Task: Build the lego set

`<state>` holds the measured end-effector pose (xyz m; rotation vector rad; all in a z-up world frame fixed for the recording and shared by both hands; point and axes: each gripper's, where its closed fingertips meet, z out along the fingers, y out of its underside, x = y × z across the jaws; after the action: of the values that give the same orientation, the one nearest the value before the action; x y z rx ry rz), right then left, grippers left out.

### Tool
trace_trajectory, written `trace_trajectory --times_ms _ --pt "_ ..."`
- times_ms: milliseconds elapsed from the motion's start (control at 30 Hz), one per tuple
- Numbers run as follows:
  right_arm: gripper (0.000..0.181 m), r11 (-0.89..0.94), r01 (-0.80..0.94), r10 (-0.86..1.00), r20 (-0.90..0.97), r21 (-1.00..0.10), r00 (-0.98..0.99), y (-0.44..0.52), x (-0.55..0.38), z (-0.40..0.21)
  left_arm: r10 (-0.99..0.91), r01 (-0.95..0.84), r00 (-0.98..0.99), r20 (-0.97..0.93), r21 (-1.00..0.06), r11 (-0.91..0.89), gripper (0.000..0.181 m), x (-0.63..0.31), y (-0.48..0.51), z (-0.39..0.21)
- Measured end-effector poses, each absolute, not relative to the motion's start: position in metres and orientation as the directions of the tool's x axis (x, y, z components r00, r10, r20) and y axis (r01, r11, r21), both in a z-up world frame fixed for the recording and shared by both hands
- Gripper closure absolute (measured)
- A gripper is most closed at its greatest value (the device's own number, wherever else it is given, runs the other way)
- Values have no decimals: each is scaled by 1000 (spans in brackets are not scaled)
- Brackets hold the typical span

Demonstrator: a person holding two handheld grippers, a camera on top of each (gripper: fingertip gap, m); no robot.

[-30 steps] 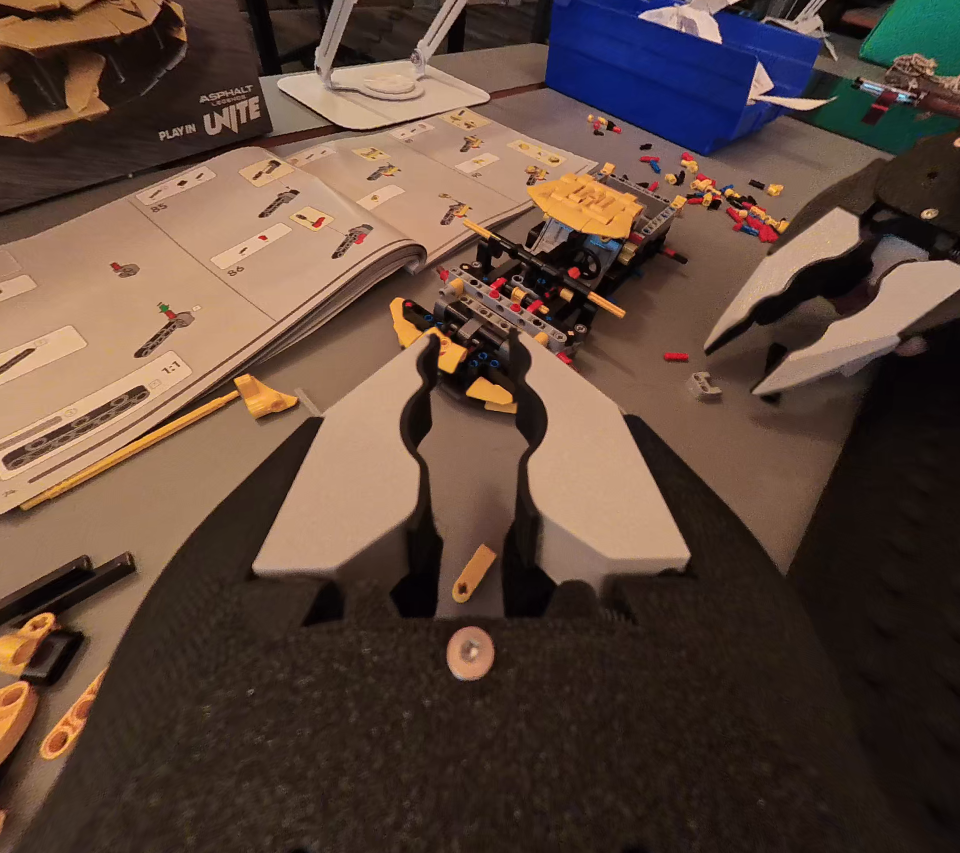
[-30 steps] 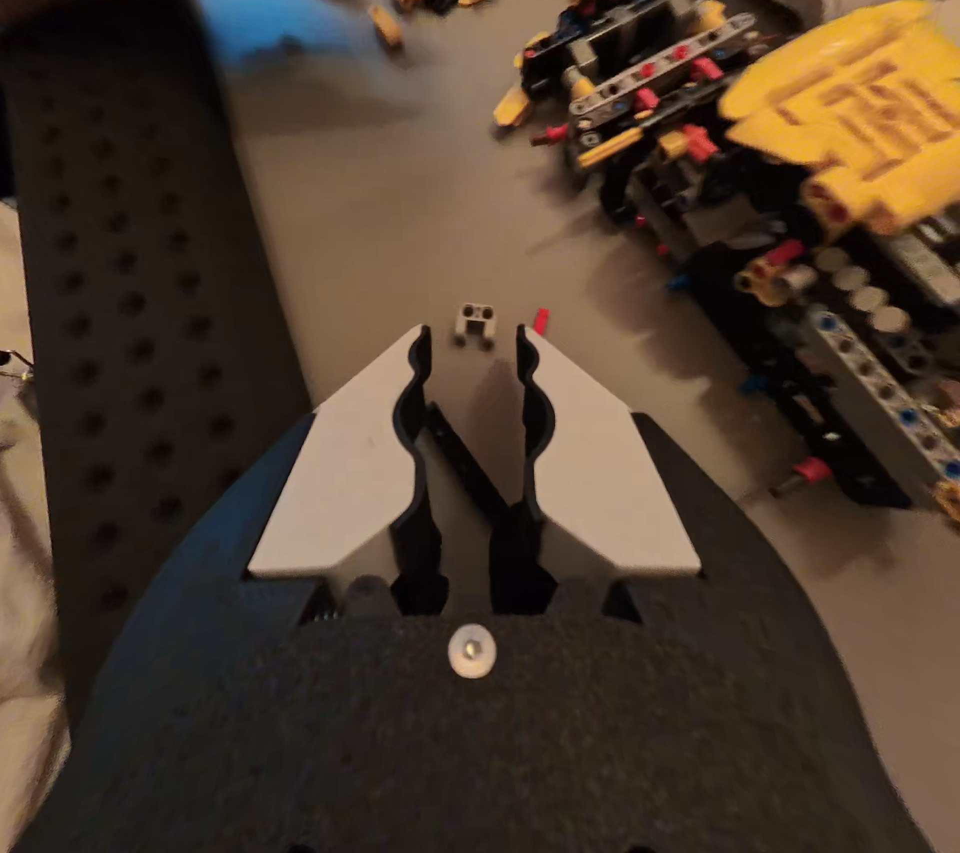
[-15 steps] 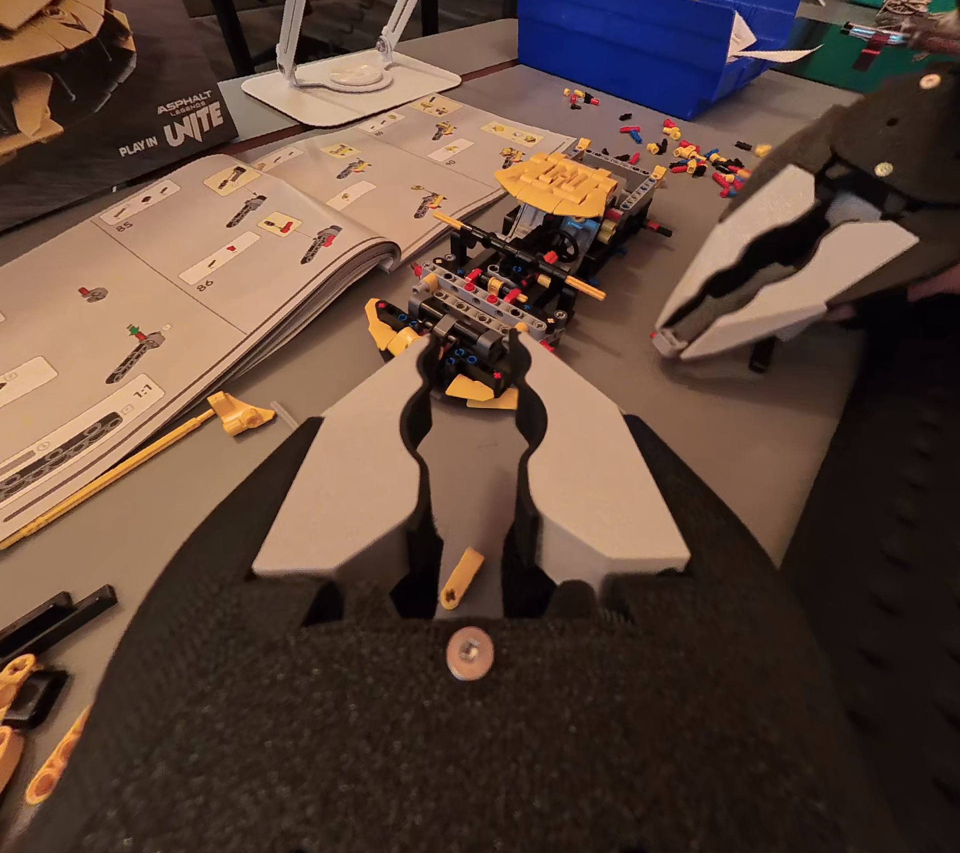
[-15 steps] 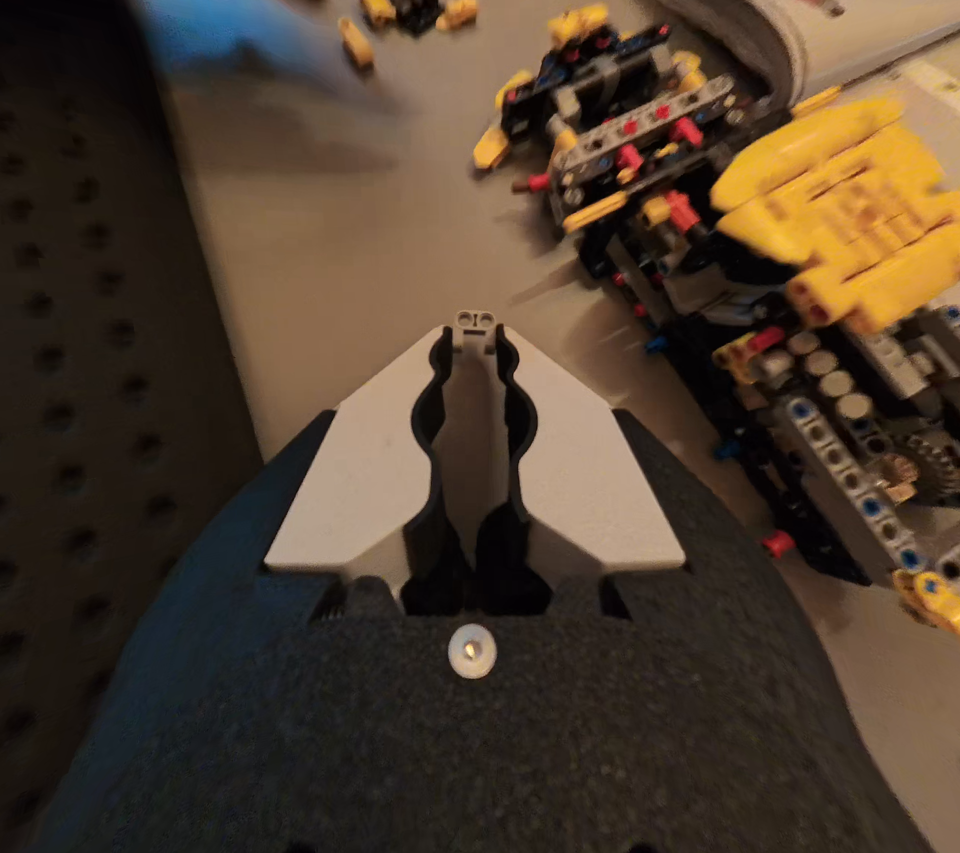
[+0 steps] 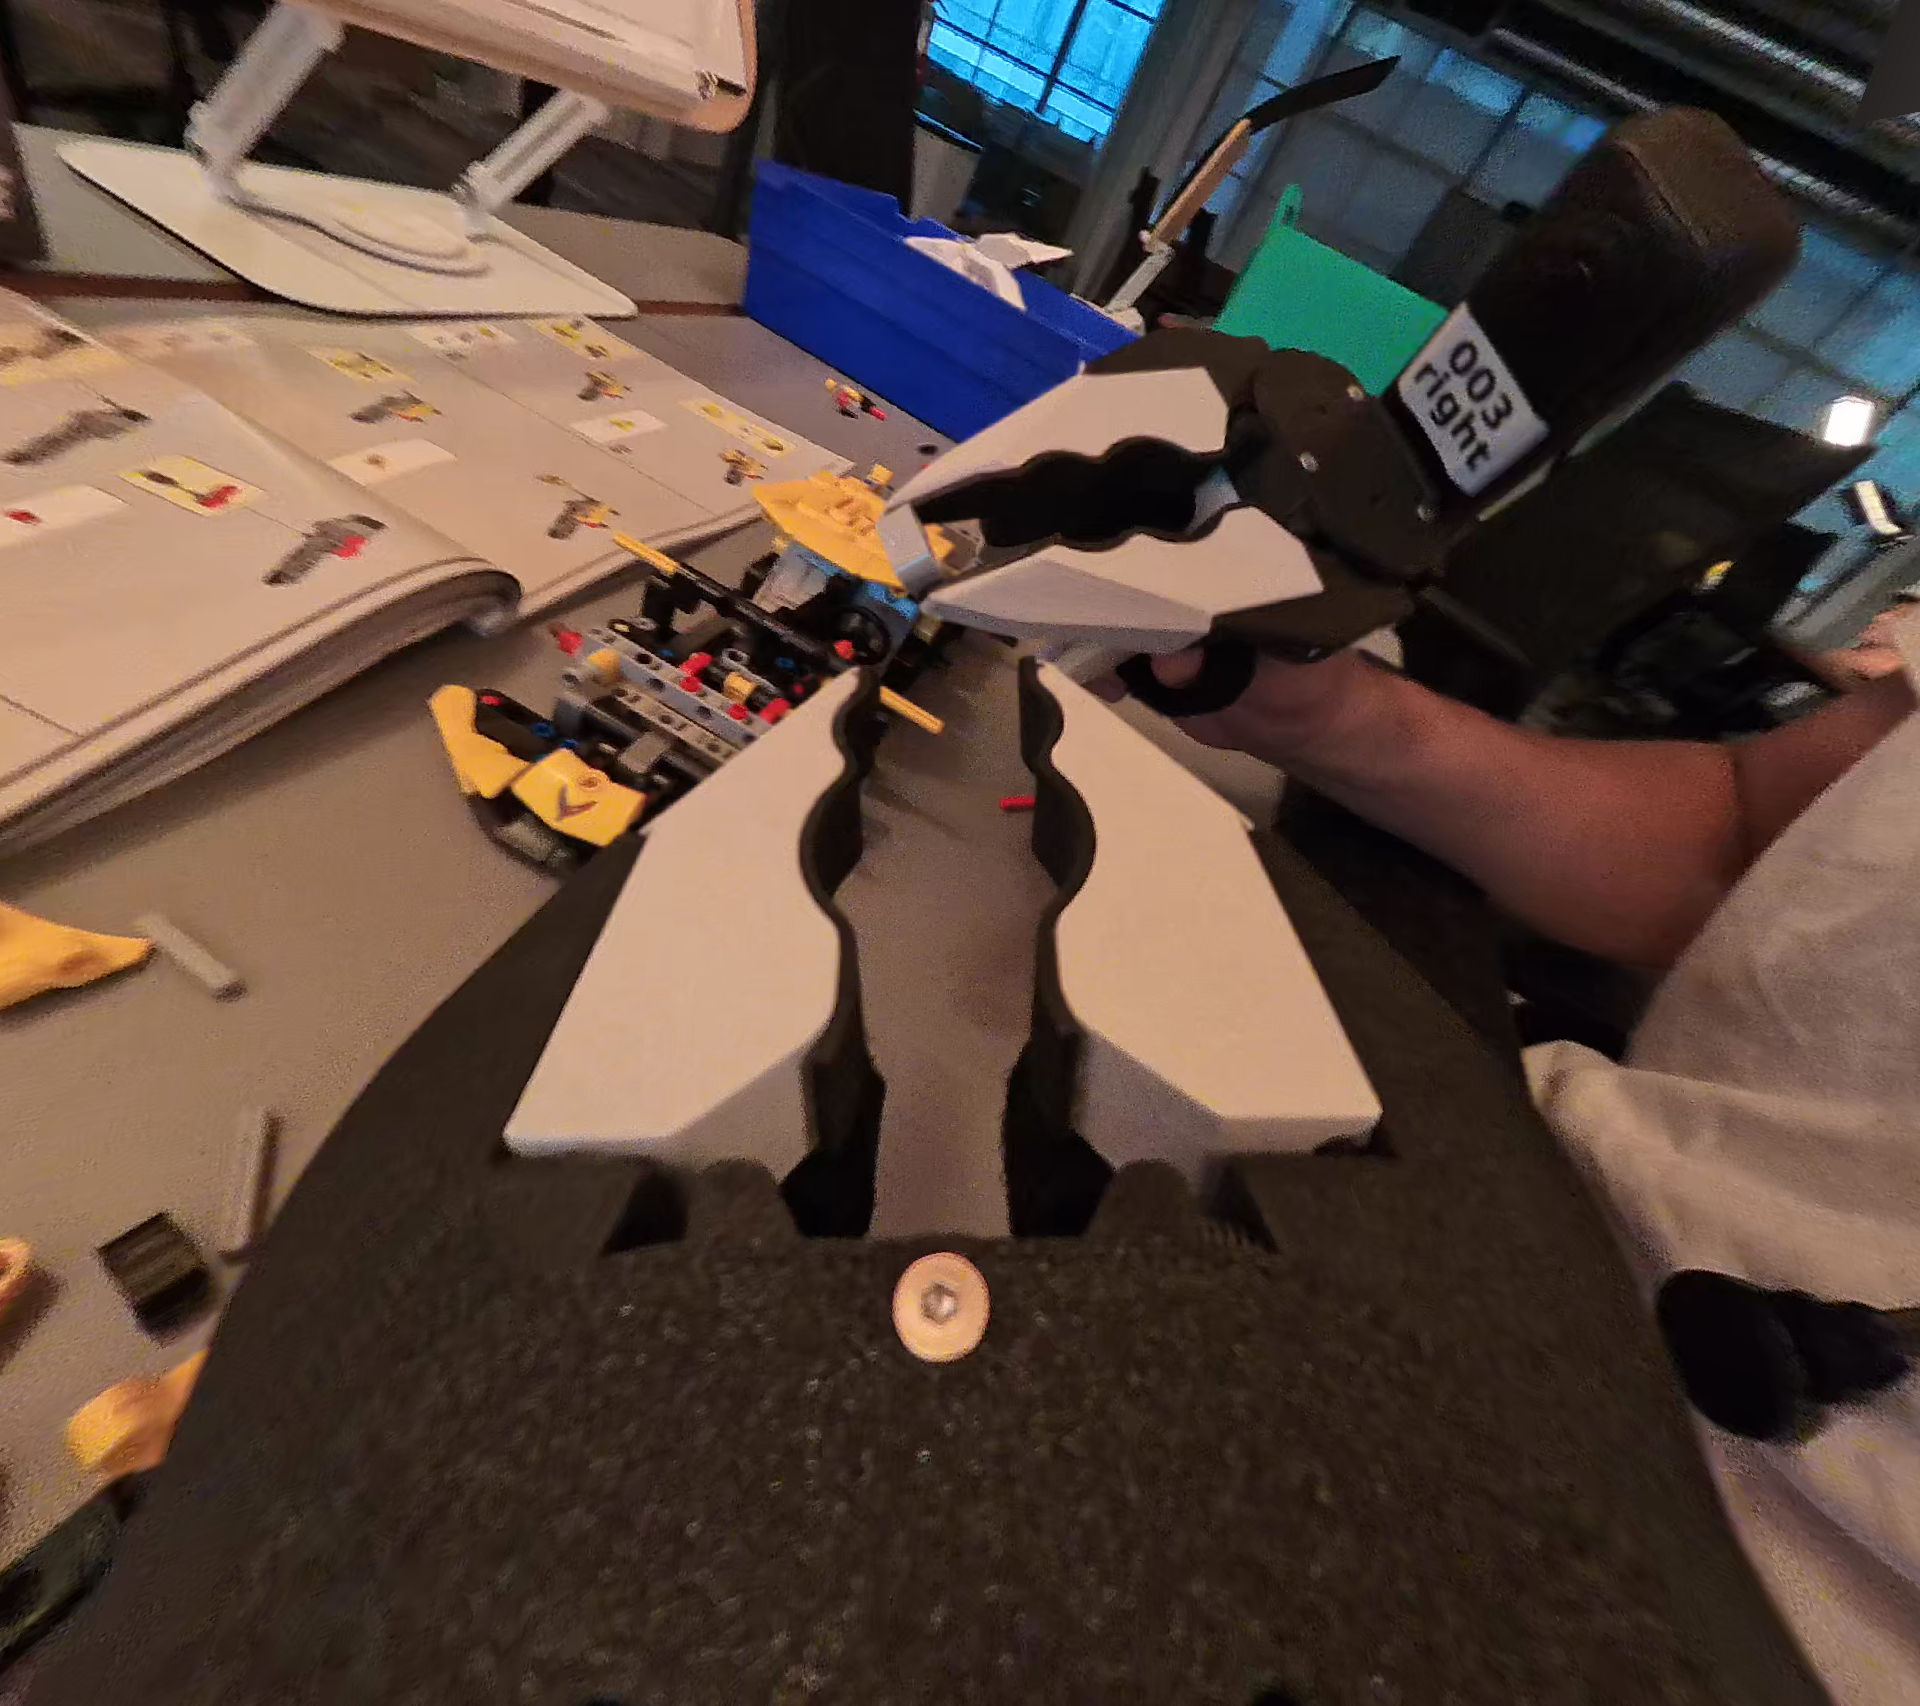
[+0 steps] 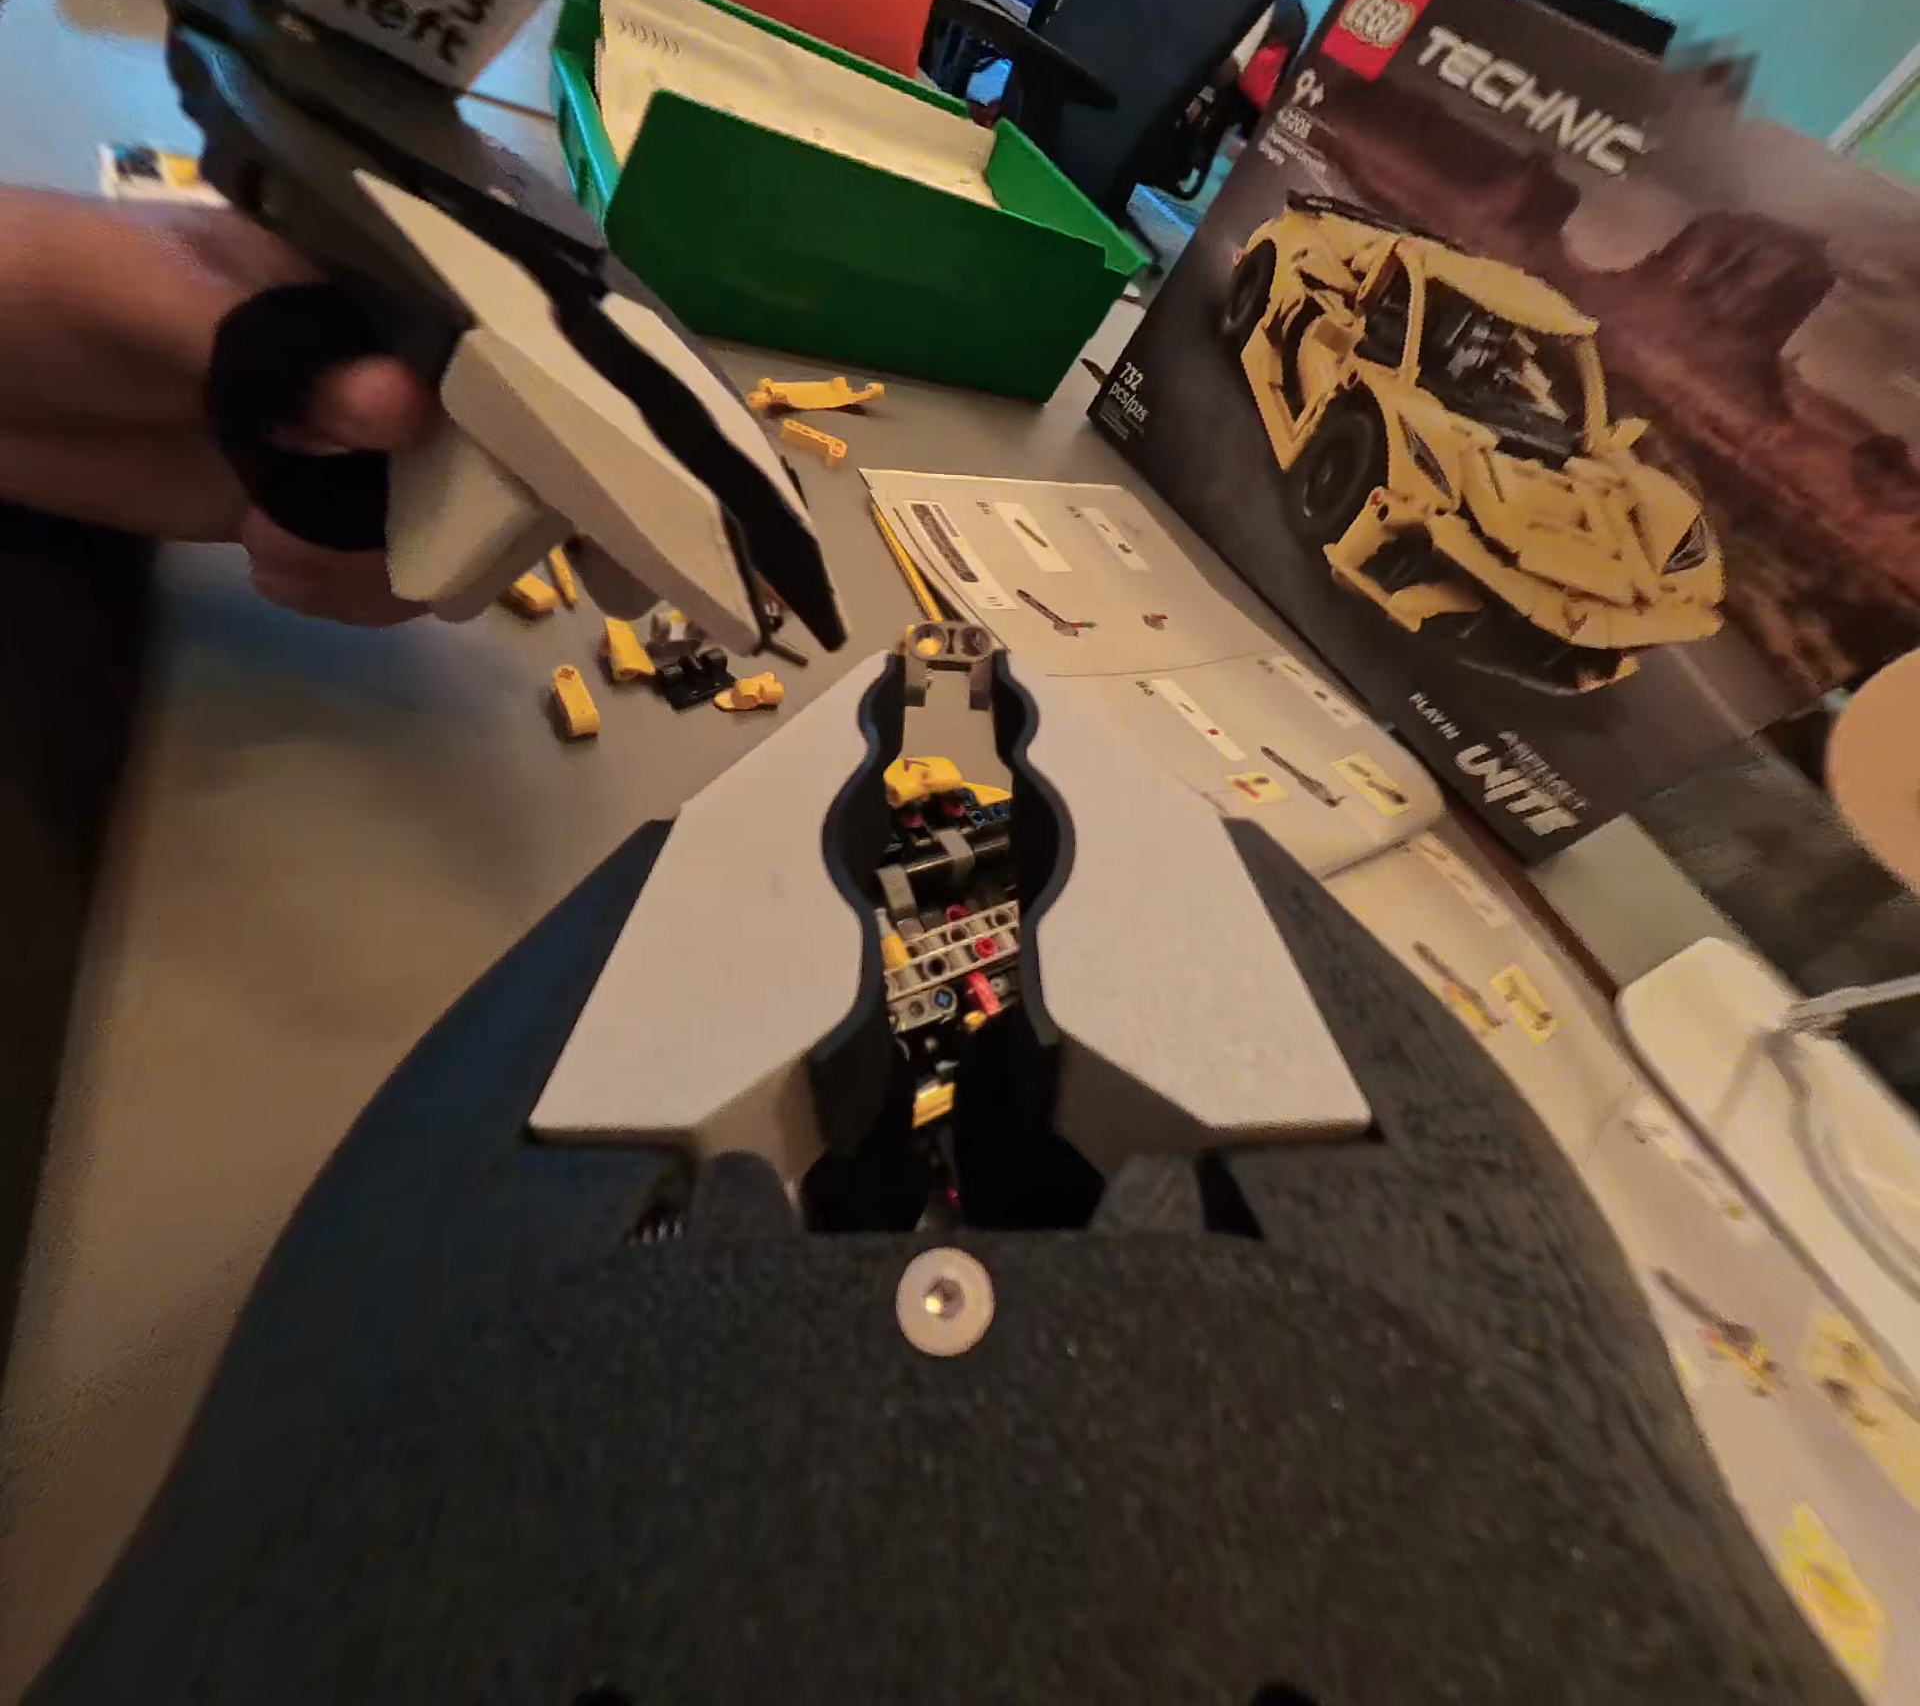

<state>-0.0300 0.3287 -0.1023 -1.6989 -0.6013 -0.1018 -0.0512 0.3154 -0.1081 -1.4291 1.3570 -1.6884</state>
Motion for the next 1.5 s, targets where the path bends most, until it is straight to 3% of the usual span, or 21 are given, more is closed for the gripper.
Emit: trace_trajectory --times_ms 200,733,900,1267,1400,1500 --pt "166 36 637 225 628 -770 745 324 -42 -93 -832 -206 -337 442 -896 -392 154 -48 310 -105" --pt "166 26 653 300 629 -757 717 320 -55 -107 -763 -180 -406 503 -863 -472 154 -52 307 -93" --pt "166 47 657 299 639 -752 709 316 -57 -103 -776 -189 -399 489 -872 -452 172 -53 308 -96" --pt "166 86 701 300 690 -708 659 308 -64 -101 -698 -272 -456 552 -834 -481 174 -58 298 -98" --pt "155 68 519 286 515 -852 808 308 -60 -92 -726 -224 -436 532 -845 -485 174 -60 307 -92" --pt "144 -45 181 418 146 -982 897 309 -61 -89 -808 -108 -404 429 -900 -423 173 -63 318 -79"
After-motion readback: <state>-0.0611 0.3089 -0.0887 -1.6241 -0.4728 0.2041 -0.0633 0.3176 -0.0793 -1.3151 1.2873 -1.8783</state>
